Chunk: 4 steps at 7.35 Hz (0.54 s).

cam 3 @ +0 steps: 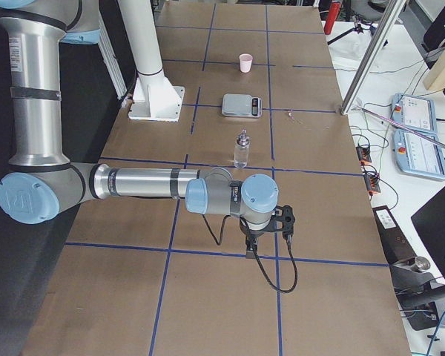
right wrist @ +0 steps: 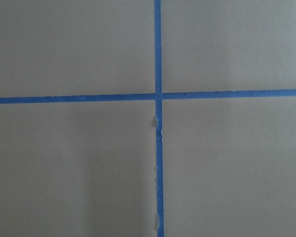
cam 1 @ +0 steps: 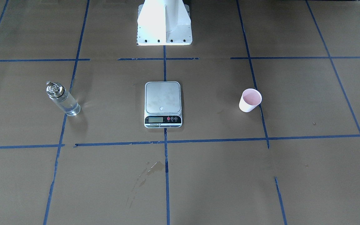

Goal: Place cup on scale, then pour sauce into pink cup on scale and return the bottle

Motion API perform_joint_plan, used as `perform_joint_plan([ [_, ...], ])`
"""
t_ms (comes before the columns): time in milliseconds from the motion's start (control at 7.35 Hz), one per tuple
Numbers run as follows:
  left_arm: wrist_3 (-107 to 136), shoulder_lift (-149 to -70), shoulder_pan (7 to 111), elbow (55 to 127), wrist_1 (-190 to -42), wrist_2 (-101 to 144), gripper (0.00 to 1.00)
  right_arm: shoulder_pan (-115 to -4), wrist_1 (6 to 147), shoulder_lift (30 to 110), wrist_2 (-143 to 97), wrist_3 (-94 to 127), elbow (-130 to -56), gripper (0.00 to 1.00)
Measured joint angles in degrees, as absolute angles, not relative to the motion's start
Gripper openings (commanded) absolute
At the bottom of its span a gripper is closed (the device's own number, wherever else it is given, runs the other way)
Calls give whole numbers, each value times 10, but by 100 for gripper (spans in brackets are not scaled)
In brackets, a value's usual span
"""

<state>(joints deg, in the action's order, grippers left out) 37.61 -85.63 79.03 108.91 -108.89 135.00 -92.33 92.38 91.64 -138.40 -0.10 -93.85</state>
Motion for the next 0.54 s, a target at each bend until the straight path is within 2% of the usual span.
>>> perform_joint_plan([
  [544,669,-849,606,1135,-1190,1266,100,-921,925,914,-1385,4,-937,100],
])
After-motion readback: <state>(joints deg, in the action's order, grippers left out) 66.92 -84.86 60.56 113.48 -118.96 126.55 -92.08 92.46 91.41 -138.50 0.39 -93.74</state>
